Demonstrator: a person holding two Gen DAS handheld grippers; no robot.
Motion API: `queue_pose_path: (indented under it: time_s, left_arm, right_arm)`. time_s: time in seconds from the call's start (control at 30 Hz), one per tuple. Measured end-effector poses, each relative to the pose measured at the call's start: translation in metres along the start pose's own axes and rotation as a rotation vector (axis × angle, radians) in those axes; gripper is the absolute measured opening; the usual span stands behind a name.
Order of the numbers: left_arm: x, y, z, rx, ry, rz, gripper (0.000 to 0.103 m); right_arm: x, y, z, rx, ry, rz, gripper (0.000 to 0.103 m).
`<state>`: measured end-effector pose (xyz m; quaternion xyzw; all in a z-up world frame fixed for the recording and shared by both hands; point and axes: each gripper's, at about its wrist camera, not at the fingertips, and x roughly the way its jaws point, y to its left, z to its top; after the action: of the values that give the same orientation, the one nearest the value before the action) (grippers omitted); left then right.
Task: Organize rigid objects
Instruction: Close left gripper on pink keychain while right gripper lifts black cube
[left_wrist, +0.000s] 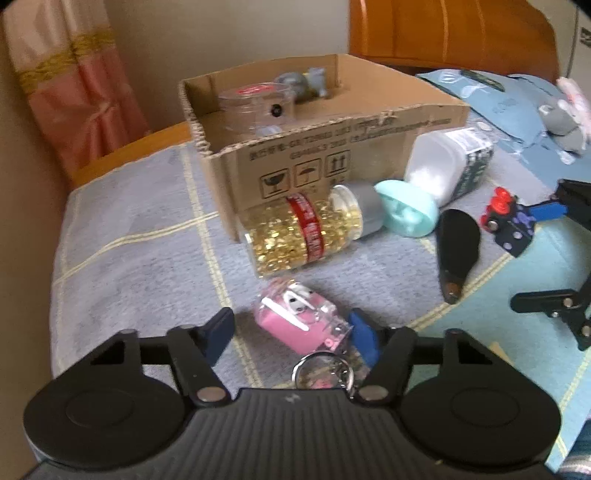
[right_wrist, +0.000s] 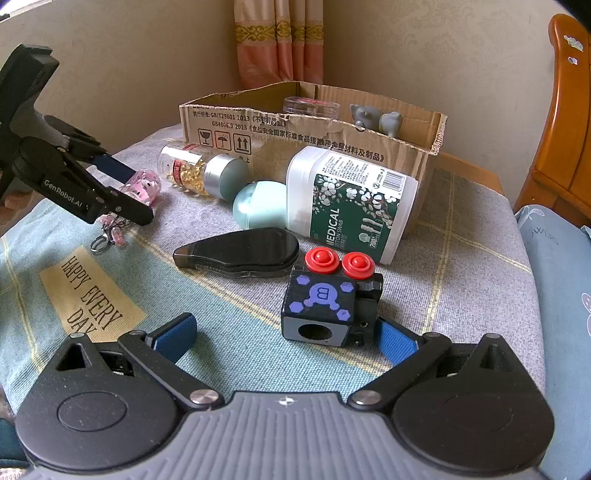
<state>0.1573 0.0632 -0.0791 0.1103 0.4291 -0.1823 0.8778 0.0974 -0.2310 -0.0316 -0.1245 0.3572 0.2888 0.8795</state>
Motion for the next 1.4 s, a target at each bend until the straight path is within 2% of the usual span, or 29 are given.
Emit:
queue_pose_path:
  time_s: [0.17,0.3,0.5,0.8,0.9,1.0,1.07,1.13,1.4]
  left_arm:
    - [-0.002,-0.004,0.0,-0.009,0.023,-0.031,0.054]
    - [-0.008,-0.014,-0.005,0.024,0.053,-0.082,0.055]
    - [-0.009,-0.019,-0.004,0.102,0.053,-0.06,0.063]
    - [-0.004,-0.021,0.0,0.176,0.026,-0.07,0.063]
    - [-0.004,-0.02,0.0,0.168,0.024,-0.086,0.059]
    - [-0.005,-0.021,-0.001,0.163,0.021,-0.086,0.055]
    - [-0.006,-0.021,-0.001,0.151,0.024,-0.083,0.055]
    - [-0.006,-0.02,0.001,0.127,0.033,-0.084,0.055]
    - [-0.018,-0.018,0.006,0.071,0.066,-0.084,0.055]
  right_arm:
    - [0.0,-0.001,0.0,-0.006,0.002,0.007,0.103]
    - [0.001,-0.001,0.002,-0.009,0.006,0.009,0.103]
    - [0.003,-0.004,0.004,-0.009,0.018,0.008,0.103]
    - [0.008,-0.02,0.011,0.077,0.008,-0.024,0.101]
    - [0.009,-0.019,0.013,0.064,0.006,-0.037,0.093]
    - [0.009,-0.018,0.016,0.058,0.004,-0.038,0.08]
    - [0.008,-0.018,0.018,0.055,0.007,-0.054,0.067]
    - [0.006,-0.021,0.02,0.06,0.012,-0.06,0.058]
    - [-0.002,-0.029,0.025,0.078,0.041,-0.056,0.058]
